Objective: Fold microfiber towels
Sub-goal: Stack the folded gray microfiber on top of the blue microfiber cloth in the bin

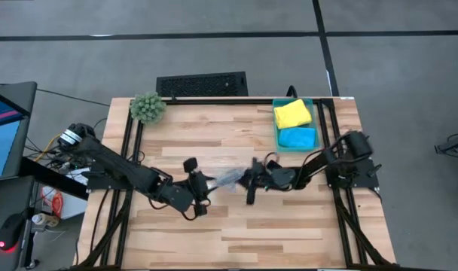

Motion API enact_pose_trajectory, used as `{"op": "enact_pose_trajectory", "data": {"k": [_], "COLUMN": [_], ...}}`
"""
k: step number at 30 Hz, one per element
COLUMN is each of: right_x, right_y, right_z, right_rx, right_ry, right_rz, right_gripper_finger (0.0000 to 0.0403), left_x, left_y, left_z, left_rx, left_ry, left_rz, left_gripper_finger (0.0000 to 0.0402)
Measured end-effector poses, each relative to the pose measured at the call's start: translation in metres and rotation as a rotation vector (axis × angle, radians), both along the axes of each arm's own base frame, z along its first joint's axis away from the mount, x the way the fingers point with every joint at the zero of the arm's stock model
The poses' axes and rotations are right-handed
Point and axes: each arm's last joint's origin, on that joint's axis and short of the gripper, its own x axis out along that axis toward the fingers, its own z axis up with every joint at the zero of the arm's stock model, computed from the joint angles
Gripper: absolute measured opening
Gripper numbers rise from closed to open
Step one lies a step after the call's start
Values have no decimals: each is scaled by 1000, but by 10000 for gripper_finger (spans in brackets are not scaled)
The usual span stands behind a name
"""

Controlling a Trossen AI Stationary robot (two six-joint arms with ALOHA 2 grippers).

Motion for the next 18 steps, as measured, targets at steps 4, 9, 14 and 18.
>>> {"op": "enact_pose_trajectory", "data": {"k": [4,9,14,18], "right_x": [-39,-91,-127,-146], "right_y": [-25,-56,-78,-89], "right_z": [18,32,27,16], "right_rx": [24,44,50,47], "right_ry": [-36,-95,-109,-85], "right_rz": [-200,-421,-631,-815], "right_gripper_finger": [25,24,24,24], "left_x": [-11,-24,-31,-32], "left_y": [8,16,20,20], "left_z": [39,61,65,63], "left_rx": [47,53,56,40], "left_ry": [-16,-56,-56,-51], "left_rz": [70,112,139,157], "left_gripper_finger": [165,187,189,189]}}
